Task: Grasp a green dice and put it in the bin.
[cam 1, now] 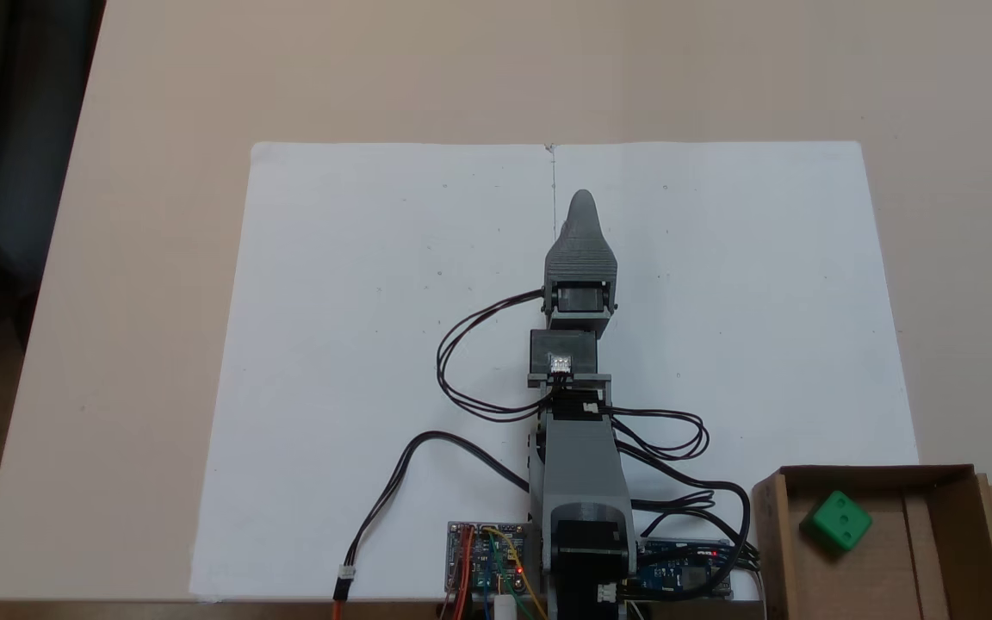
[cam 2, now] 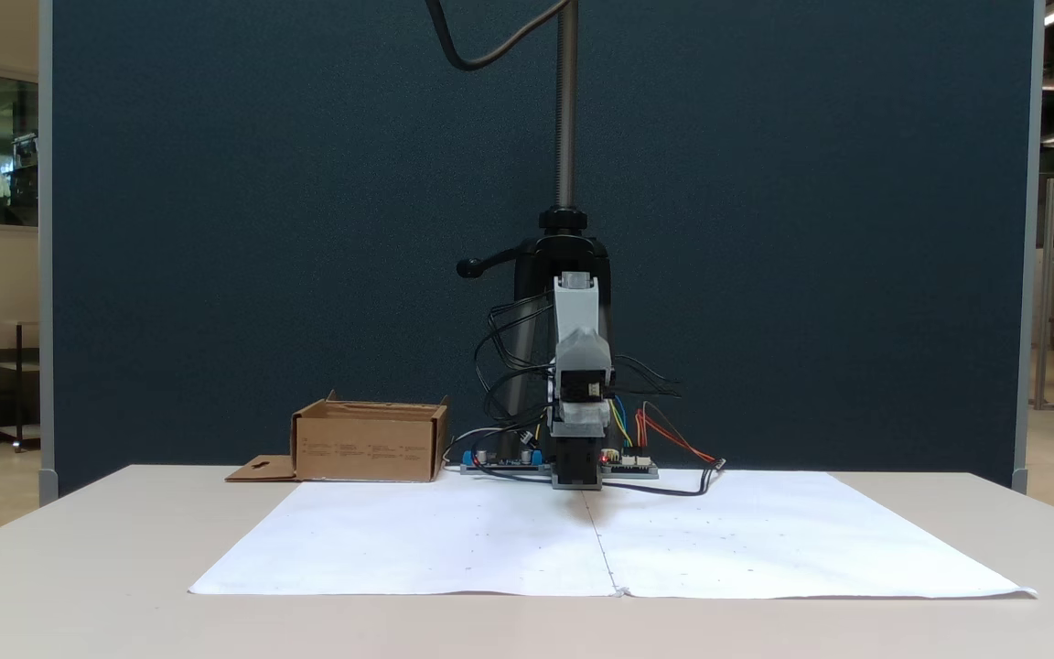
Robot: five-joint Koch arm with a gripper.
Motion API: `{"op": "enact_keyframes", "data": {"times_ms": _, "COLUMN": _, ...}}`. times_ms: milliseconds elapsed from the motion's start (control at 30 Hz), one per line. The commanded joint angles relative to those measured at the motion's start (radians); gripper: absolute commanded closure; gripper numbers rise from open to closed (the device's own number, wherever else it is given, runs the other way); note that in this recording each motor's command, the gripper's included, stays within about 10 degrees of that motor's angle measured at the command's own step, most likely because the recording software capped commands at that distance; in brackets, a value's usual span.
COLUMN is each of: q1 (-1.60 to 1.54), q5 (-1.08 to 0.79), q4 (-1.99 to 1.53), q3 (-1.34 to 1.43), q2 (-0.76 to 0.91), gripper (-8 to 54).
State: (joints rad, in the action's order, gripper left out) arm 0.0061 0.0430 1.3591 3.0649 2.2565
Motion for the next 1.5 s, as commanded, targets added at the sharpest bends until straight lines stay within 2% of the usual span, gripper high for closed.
{"op": "enact_keyframes", "data": {"times_ms": 0, "q1": 0.02, "q5": -0.074, "q4": 0.165, "q3": 0.071, "q2": 0.118, "gripper": 2.0}}
{"op": "enact_keyframes", "data": {"times_ms": 367, "q1": 0.021, "q5": -0.077, "q4": 0.463, "q3": 0.069, "q2": 0.118, "gripper": 1.2}}
{"op": "enact_keyframes", "data": {"times_ms": 1467, "q1": 0.032, "q5": -0.077, "q4": 0.454, "q3": 0.069, "q2": 0.114, "gripper": 0.8}}
